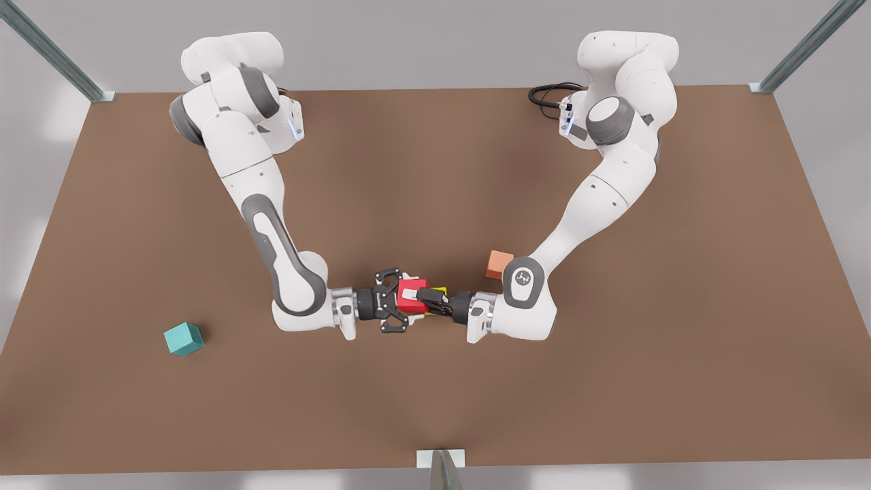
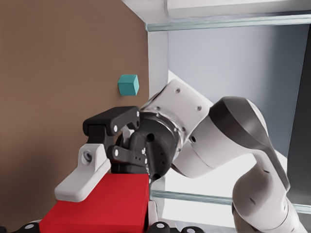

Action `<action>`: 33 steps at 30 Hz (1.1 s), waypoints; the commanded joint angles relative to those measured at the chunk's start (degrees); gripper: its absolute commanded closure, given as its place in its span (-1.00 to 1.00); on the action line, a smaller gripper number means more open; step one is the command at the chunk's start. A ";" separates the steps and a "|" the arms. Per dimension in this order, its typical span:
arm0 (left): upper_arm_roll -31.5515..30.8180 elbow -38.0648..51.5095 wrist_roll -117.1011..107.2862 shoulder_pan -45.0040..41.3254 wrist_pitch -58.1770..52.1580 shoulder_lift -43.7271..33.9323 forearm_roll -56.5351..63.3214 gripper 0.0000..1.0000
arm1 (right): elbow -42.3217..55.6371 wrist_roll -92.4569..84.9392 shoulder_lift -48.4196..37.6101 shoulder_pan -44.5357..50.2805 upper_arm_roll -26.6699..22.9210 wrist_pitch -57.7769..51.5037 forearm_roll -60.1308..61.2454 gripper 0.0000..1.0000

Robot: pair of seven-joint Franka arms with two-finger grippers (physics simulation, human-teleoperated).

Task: Pick up red wooden cube and pass to hand red wooden cube and place in blue wooden cube

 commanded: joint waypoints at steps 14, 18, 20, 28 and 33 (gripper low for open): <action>0.06 -0.34 4.18 0.33 -1.16 -0.19 -5.08 -1.00 | 0.32 -1.83 0.04 -0.42 0.02 0.08 0.23 -0.02; 0.32 -0.43 4.27 1.30 -1.16 -0.63 -4.38 -1.00 | 0.32 -1.83 0.04 -0.50 -0.07 -0.10 0.14 -0.02; 0.32 -0.69 4.45 3.67 -2.91 -0.72 -3.06 -1.00 | 0.32 -1.83 0.04 -0.94 -0.07 -0.27 -0.56 -0.02; -0.03 0.19 -12.16 15.97 -23.56 -10.29 28.74 -1.00 | -1.43 8.71 -3.73 -6.65 -11.58 -2.56 -32.19 -0.01; -0.38 0.28 -12.43 24.51 -48.53 -24.98 68.39 -1.00 | 6.91 26.11 -5.14 -6.92 -18.97 -1.94 -64.10 0.01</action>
